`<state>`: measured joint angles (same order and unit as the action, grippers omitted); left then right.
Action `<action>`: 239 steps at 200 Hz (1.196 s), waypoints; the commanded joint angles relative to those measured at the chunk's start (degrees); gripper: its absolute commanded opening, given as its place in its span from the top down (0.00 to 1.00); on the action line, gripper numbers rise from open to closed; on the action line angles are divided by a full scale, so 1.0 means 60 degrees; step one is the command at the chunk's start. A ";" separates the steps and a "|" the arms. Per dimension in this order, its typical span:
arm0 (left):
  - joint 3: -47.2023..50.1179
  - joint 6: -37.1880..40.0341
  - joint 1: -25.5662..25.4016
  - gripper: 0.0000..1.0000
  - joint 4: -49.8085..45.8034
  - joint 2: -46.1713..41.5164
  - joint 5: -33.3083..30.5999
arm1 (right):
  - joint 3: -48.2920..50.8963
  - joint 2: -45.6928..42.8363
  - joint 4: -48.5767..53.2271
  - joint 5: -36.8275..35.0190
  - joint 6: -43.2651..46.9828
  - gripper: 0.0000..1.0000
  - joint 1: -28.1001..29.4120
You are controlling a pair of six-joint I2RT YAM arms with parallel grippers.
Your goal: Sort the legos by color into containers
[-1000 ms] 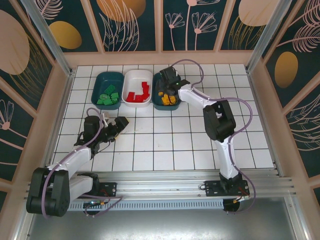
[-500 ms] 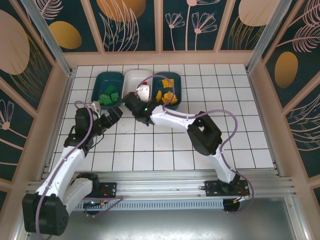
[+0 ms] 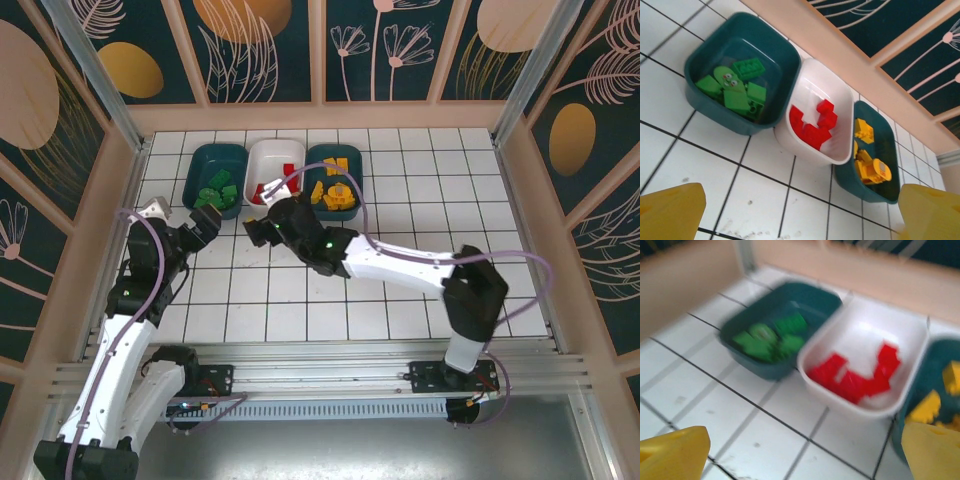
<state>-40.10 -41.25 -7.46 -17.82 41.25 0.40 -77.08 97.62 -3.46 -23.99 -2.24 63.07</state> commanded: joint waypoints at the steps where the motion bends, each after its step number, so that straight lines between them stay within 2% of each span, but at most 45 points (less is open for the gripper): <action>1: 0.0053 0.0661 -0.0031 0.01 0.0217 -0.0154 -0.1074 | 0.0563 -0.1026 -0.1205 -0.0005 0.1960 0.01 0.0454; 22: 0.0475 0.0610 -0.0030 0.02 0.0882 -0.0428 -0.1672 | 0.2107 -0.2085 -0.2960 0.0618 0.2095 0.01 0.0460; 31: 0.0668 0.0602 -0.0030 0.01 0.1243 -0.0522 -0.1773 | 0.2589 -0.2326 -0.3508 0.0995 0.2646 0.01 0.0459; 50: 0.1057 0.0746 -0.0027 0.02 0.1928 -0.0619 -0.2072 | 0.2768 -0.2432 -0.3726 -0.0032 0.2785 0.01 0.0413; 62: 0.1537 0.1580 -0.0030 0.02 0.2781 -0.0656 -0.1936 | 0.2961 -0.2661 -0.3599 0.0174 0.2669 0.01 0.0036; 73: 0.2244 0.2740 -0.0031 0.02 0.4114 -0.0759 -0.1611 | 0.3149 -0.3050 -0.3191 0.0927 0.2146 0.01 -0.0663; 86: 0.3385 0.3369 -0.0030 0.02 0.5981 -0.0974 -0.2093 | 0.3325 -0.3437 -0.2601 0.2030 0.2196 0.01 -0.1635; 100: 0.4719 0.4382 -0.0039 0.02 0.8236 -0.1161 -0.2144 | 0.3378 -0.3647 -0.1688 0.2544 0.2090 0.01 -0.2756; 115: 0.5846 0.5270 -0.0029 0.01 1.0104 -0.0999 -0.2904 | 0.3442 -0.3835 -0.0569 0.4281 0.1072 0.01 -0.4590; 128: 0.6476 0.5508 -0.0015 0.01 1.1320 -0.0465 -0.3753 | 0.3955 -0.4151 -0.0292 0.4765 0.0494 0.01 -0.5920; 139: 0.6802 0.5778 -0.0015 0.02 1.2413 0.0277 -0.3958 | 0.4968 -0.4715 -0.0882 0.4591 0.0343 0.01 -0.6743; 157: 0.6843 0.5869 -0.0015 0.02 1.3814 0.2005 -0.4148 | 0.7030 -0.5857 -0.3055 0.4940 0.0263 0.01 -0.8006; 178: 0.6788 0.5707 0.0000 0.02 1.5621 0.4024 -0.3907 | 0.9079 -0.6877 -0.5569 0.4223 -0.0203 0.01 -0.9025; 190: 0.6460 0.5762 0.0010 0.01 1.5650 0.4615 -0.3534 | 0.9852 -0.7083 -0.6372 0.4440 -0.0001 0.01 -0.9595; 214: 0.5565 0.6124 0.0058 0.01 1.4621 0.5150 -0.3147 | 1.0136 -0.6847 -0.5980 0.4336 0.0425 0.01 -1.0233; 225: 0.5409 0.6359 0.0077 0.01 1.4642 0.5367 -0.2998 | 1.0629 -0.6585 -0.6934 0.4422 0.0502 0.01 -1.0391; 239: 0.5262 0.6477 0.0094 0.01 1.4617 0.5551 -0.2938 | 1.1298 -0.6080 -0.8588 0.3928 0.0230 0.01 -1.0479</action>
<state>-6.02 -5.61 -7.40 66.19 73.03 -19.42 -14.44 57.82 -37.01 1.54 -0.38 1.34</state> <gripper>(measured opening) 0.988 0.989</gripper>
